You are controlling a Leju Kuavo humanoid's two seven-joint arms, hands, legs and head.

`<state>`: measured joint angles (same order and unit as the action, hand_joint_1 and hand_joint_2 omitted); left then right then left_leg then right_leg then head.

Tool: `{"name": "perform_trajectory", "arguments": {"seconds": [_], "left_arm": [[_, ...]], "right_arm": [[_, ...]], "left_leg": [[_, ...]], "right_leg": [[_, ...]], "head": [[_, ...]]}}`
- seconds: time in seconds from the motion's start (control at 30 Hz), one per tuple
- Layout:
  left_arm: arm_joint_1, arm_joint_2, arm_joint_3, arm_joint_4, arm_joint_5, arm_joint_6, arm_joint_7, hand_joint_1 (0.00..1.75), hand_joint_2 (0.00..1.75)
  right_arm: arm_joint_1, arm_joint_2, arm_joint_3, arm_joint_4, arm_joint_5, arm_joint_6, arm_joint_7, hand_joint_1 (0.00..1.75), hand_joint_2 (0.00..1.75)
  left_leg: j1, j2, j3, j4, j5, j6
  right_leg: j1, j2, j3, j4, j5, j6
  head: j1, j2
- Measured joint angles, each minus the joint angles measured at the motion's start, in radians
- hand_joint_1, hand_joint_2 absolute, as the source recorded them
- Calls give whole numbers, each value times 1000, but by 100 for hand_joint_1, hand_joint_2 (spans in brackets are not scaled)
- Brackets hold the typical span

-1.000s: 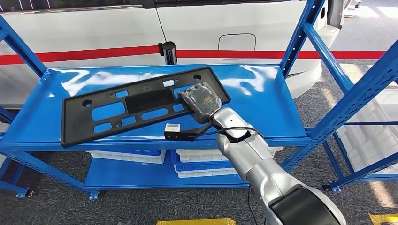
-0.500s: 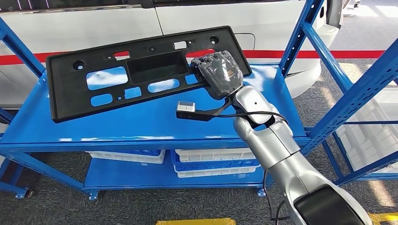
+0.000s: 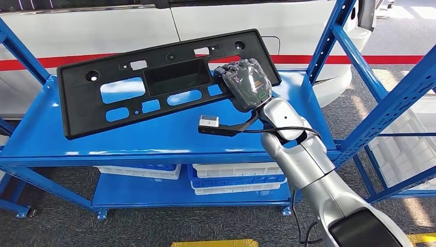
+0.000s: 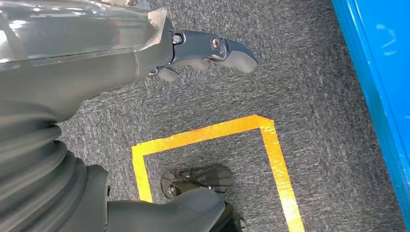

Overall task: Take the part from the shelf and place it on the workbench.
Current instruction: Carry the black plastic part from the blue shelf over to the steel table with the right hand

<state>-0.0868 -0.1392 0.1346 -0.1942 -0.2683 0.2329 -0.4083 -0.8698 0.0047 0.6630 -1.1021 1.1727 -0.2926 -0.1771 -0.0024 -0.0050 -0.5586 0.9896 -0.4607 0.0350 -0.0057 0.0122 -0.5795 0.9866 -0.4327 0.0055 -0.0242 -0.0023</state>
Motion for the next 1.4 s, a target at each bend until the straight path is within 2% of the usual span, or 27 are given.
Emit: {"name": "perform_trajectory", "arguments": {"seconds": [0.1, 0.2, 0.23, 0.27, 0.3, 0.37, 0.4, 0.43, 0.53, 0.6, 0.63, 0.7, 0.73, 0.77, 0.8, 0.87, 0.93, 0.97, 1.07, 1.13, 1.2, 1.23, 1.27, 1.3, 1.33, 1.37, 1.4], "left_arm": [[-3, -2, -1, 0, -5, -3, 9, 0, 175], [-6, -5, -2, 0, -9, -10, 11, 0, 175], [-6, -6, -2, 0, -10, -13, 12, 0, 175], [-6, -7, -2, 0, -10, -15, 12, 0, 175], [-6, -8, -2, 0, -10, -17, 12, 0, 175], [-6, -8, -2, 0, -10, -19, 12, 0, 175], [-7, -8, -2, 0, -11, -19, 12, 0, 175], [-7, -8, -2, 0, -12, -19, 11, 0, 175], [-7, -8, -2, 0, -15, -19, 10, 0, 175], [-7, -8, -3, 0, -15, -19, 10, 0, 175], [-7, -8, -3, 0, -16, -19, 10, 0, 175], [-7, -8, -3, 0, -16, -19, 10, 0, 175], [-7, -8, -3, 0, -16, -19, 10, 0, 175], [-7, -8, -3, 0, -16, -19, 10, 0, 175], [-7, -8, -3, 0, -16, -19, 10, 0, 175], [-8, -8, -3, 0, -17, -19, 10, 0, 175], [-12, -8, -3, 0, -21, -20, 11, 0, 175], [-14, -7, -3, 0, -24, -20, 12, 0, 175], [-16, -8, -4, 0, -27, -21, 13, 0, 175], [-17, -8, -3, 0, -28, -21, 13, 0, 175], [-18, -9, -4, 0, -30, -22, 13, 0, 175], [-17, -9, -4, 0, -32, -22, 13, 0, 175], [-17, -9, -4, 0, -33, -22, 13, 0, 175], [-17, -9, -4, 0, -34, -22, 13, 0, 175], [-17, -9, -4, 0, -35, -23, 13, 0, 175], [-17, -9, -4, 0, -35, -24, 13, 0, 175], [-17, -9, -4, 0, -36, -25, 13, 0, 175]], "right_arm": [[1, -1, -2, 1, 4, -6, 3, 166, 175], [7, -6, -3, 6, 6, -14, 5, 166, 175], [12, -8, -3, 8, 7, -15, 6, 166, 175], [17, -9, -3, 10, 9, -15, 6, 166, 175], [21, -10, -3, 12, 11, -15, 6, 166, 175], [21, -9, -2, 17, 13, -15, 6, 166, 175], [19, -7, -2, 18, 13, -15, 6, 166, 175], [18, -6, -2, 20, 13, -15, 6, 166, 175], [18, -3, -2, 26, 14, -15, 5, 166, 175], [17, -2, -1, 29, 15, -15, 5, 166, 175], [17, -1, -1, 30, 15, -15, 5, 166, 175], [17, 0, -1, 32, 15, -15, 5, 166, 175], [17, 1, 0, 34, 15, -15, 4, 166, 175], [17, 1, 0, 36, 15, -15, 4, 166, 175], [17, 1, 0, 38, 15, -15, 3, 166, 175], [16, 1, -1, 40, 15, -15, 3, 166, 175], [13, 0, -3, 40, 15, -16, 3, 166, 175], [12, 1, -4, 41, 15, -17, 3, 166, 175], [11, 1, -6, 43, 15, -18, 3, 166, 175], [10, -1, -8, 44, 15, -18, 3, 166, 175], [11, -3, -9, 47, 15, -18, 4, 166, 175], [13, -3, -9, 48, 16, -18, 5, 166, 175], [17, -4, -9, 50, 18, -19, 6, 166, 175], [20, -5, -9, 52, 20, -19, 7, 166, 175], [23, -5, -9, 53, 23, -20, 8, 166, 175], [24, -5, -9, 54, 25, -21, 9, 166, 175], [23, -4, -9, 55, 28, -21, 10, 166, 175]], "left_leg": [[10, 5, 20, -32, 19, 14], [13, 7, 25, -41, 23, 17], [14, 7, 25, -40, 22, 15], [16, 6, 25, -38, 21, 13], [19, 5, 25, -35, 17, 8], [23, 3, 20, -17, 5, -10], [23, 3, 14, -5, -2, -19], [22, 2, 8, 4, -6, -27], [26, 0, -3, 14, -9, -37], [30, 2, -17, 50, -40, -44], [31, 2, -36, 97, -73, -46], [31, 2, -95, 233, -146, -48], [31, 2, -118, 288, -167, -46], [30, 2, -126, 308, -169, -42], [29, 2, -114, 292, -154, -37], [22, 2, -37, 160, -99, -19], [12, 5, 25, 51, -64, -6], [7, 6, 34, 32, -60, -3], [3, 8, 26, 20, -32, 5], [7, 12, 12, 7, -3, 16], [6, 13, -11, 6, 16, 22], [5, 14, -24, 6, 25, 22], [4, 14, -36, 7, 33, 22], [4, 14, -48, 8, 42, 20], [4, 14, -58, 10, 49, 18], [4, 14, -67, 13, 55, 15], [3, 14, -76, 16, 61, 10]], "right_leg": [[3, -2, -18, 36, -20, 6], [-4, -3, -114, 222, -88, 7], [-8, -4, -142, 272, -99, 12], [-13, -4, -152, 282, -94, 20], [-18, -5, -140, 248, -71, 32], [-28, -9, -78, 114, -13, 54], [-30, -8, -55, 63, 5, 57], [-30, -6, -43, 37, 12, 55], [-27, 0, -50, 41, 11, 38], [-27, 0, -52, 42, 13, 27], [-26, 0, -53, 41, 15, 21], [-21, -2, -59, 41, 19, 10], [-17, -2, -64, 41, 22, 5], [-14, -2, -68, 41, 26, 0], [-11, -2, -72, 41, 29, -4], [-6, -1, -77, 41, 37, -8], [-3, -2, -79, 40, 46, -2], [-4, -3, -80, 39, 51, 4], [-5, -7, -86, 36, 60, 23], [-3, -8, -111, 87, 12, 22], [-4, -9, -151, 211, -73, 15], [-5, -9, -165, 273, -102, 17], [-5, -9, -166, 309, -114, 23], [-5, -9, -147, 309, -109, 31], [-5, -9, -109, 269, -93, 38], [-5, -10, -57, 199, -76, 43], [-3, -11, -4, 123, -69, 42]], "head": [[1, 0], [2, 0], [2, 0], [2, 0], [2, 0], [3, 0], [3, 0], [3, 0], [-1, 0], [-1, 0], [-2, 0], [-2, 0], [-2, 0], [-2, 0], [-2, 0], [-2, 0], [-2, 0], [-1, 0], [0, 0], [1, 0], [3, 0], [3, 0], [3, 0], [3, 0], [3, 0], [3, 0], [3, 0]]}}
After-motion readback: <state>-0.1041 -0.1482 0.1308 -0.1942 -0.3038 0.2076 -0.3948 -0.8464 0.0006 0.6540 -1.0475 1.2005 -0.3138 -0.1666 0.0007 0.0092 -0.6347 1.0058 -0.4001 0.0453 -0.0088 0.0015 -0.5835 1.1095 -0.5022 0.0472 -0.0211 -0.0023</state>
